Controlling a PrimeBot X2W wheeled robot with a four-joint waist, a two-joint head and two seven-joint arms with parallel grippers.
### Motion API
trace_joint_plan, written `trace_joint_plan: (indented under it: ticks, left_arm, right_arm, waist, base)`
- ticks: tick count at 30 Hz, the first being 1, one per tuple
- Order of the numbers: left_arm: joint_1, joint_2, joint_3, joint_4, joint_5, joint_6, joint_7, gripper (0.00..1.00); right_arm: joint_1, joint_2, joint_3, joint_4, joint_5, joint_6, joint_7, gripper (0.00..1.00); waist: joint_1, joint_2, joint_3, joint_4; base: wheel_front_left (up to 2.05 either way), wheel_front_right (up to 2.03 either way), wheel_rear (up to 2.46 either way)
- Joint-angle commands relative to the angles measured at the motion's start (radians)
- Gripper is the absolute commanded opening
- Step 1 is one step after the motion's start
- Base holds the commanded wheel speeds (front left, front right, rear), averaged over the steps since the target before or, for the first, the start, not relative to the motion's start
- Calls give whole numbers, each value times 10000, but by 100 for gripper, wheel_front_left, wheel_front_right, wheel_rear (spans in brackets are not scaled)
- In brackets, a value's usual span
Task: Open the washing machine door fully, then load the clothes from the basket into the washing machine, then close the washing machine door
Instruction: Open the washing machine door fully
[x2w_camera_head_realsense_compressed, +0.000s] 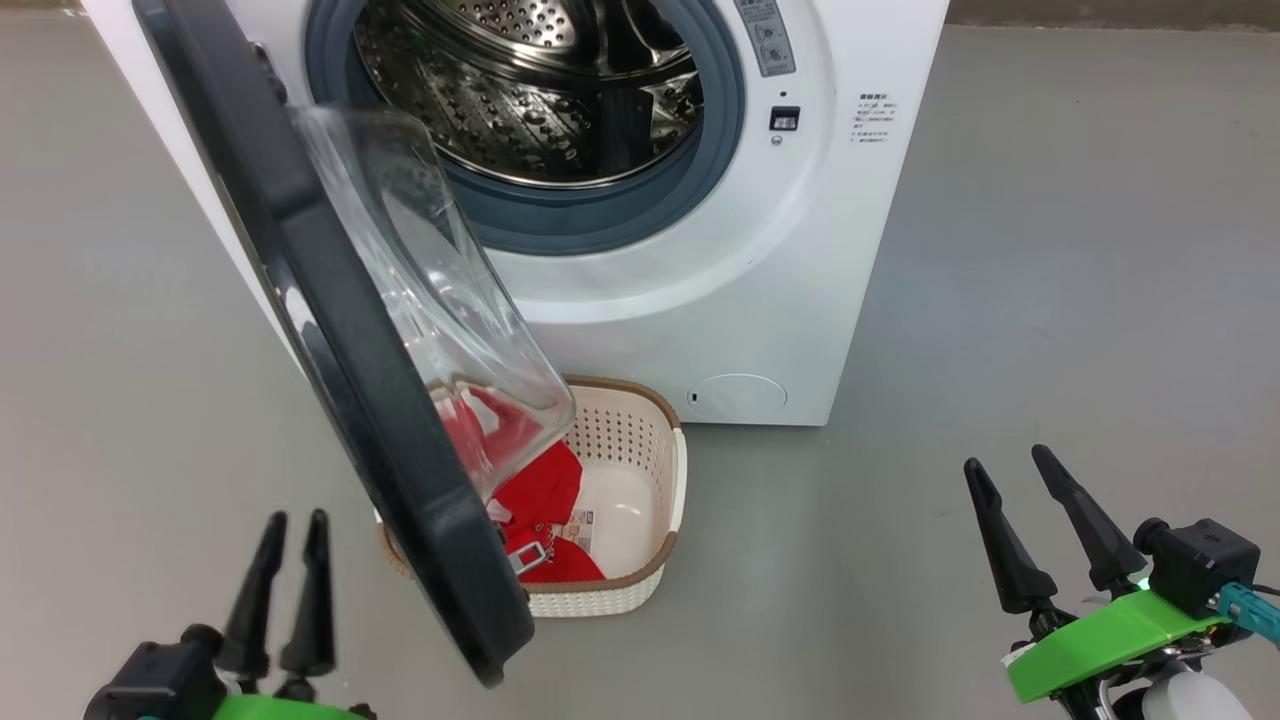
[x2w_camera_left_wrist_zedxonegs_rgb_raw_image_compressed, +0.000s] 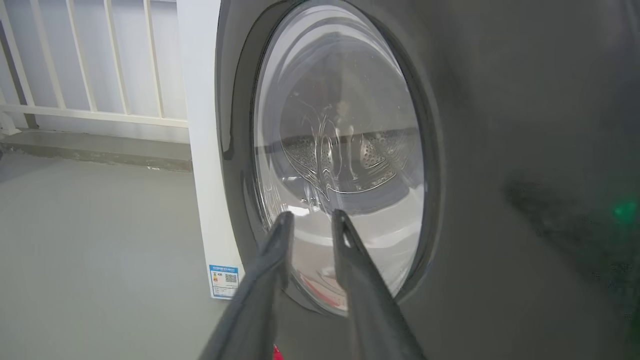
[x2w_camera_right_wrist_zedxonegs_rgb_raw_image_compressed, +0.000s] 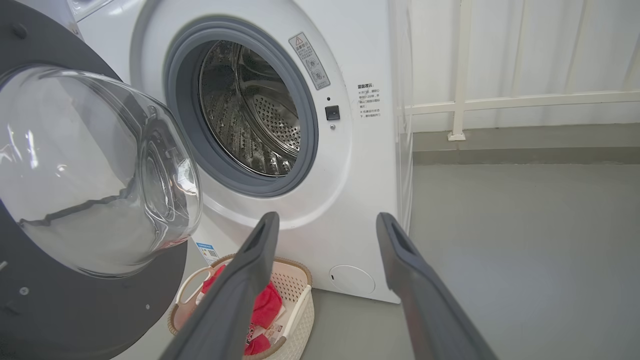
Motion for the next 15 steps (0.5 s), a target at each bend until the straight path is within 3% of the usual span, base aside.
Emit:
trace_joint_plan:
  ticks: [1, 8, 15]
  left_arm:
    - [-258, 166, 348, -327, -65, -4, -53, 0]
    - [-401, 166, 452, -918, 79, -4, -53, 0]
    - [-547, 166, 441, -2511, 186, 1, -53, 0]
  right_arm:
    - [-30, -70, 232, -196, 28, 16, -120, 100]
    - [-41, -81, 214, -178, 9, 16, -120, 100]
    - [-31, -37, 170, -181, -4, 16, -120, 100]
  waist:
    - [0, -1, -2, 6]
    - [0, -1, 4, 44]
    - [0, -1, 3, 80]
  base:
    - [0, 0, 0]
    - [0, 0, 0]
    - [0, 0, 0]
